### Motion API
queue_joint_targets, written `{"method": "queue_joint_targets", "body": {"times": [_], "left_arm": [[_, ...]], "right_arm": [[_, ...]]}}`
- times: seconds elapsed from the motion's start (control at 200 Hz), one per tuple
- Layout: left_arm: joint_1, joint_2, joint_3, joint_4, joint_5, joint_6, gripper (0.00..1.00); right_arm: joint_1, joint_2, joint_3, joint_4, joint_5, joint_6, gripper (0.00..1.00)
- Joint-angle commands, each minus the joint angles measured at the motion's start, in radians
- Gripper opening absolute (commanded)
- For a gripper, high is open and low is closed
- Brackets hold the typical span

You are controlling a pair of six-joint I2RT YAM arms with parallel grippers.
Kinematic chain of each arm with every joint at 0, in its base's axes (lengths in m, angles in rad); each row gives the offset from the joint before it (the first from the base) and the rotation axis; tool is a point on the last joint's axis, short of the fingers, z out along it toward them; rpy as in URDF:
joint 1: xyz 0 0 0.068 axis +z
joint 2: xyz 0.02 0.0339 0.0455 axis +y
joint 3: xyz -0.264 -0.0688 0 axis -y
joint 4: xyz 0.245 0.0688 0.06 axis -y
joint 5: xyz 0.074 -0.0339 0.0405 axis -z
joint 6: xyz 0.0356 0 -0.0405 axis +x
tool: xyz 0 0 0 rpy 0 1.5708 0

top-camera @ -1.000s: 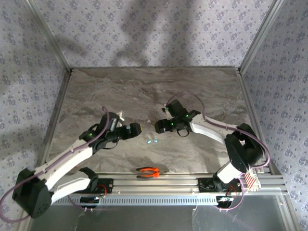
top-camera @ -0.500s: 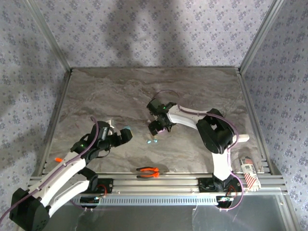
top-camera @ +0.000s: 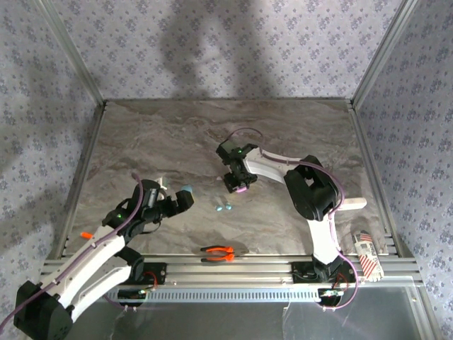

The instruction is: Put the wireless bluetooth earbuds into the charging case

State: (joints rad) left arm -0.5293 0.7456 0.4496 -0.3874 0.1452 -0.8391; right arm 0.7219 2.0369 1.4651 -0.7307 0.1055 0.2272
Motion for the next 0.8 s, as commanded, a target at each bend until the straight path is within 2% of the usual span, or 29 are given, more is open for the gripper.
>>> {"method": "queue_joint_targets", "body": {"times": [0.0,0.12,0.465,0.68,0.795], "left_arm": [[0.006,-0.016,-0.002,-0.011,0.017,0.002,1.0],[0.006,-0.018,0.0,-0.011,0.021,-0.001,1.0],[0.006,0.006,0.015,-0.004,0.038,-0.001,1.0],[0.007,0.046,0.04,0.016,0.043,0.001,1.0],[0.007,0.083,0.064,0.015,0.044,0.011,1.0]], "right_arm": [[-0.023,0.011,0.024,-0.056,-0.001,0.02,0.58],[-0.085,-0.013,0.024,-0.067,0.005,0.031,0.56],[-0.355,-0.019,0.047,-0.048,-0.007,-0.002,0.55],[-0.405,0.035,0.06,-0.032,0.001,-0.006,0.56],[-0.408,0.052,0.066,-0.034,-0.012,-0.007,0.59]]}}
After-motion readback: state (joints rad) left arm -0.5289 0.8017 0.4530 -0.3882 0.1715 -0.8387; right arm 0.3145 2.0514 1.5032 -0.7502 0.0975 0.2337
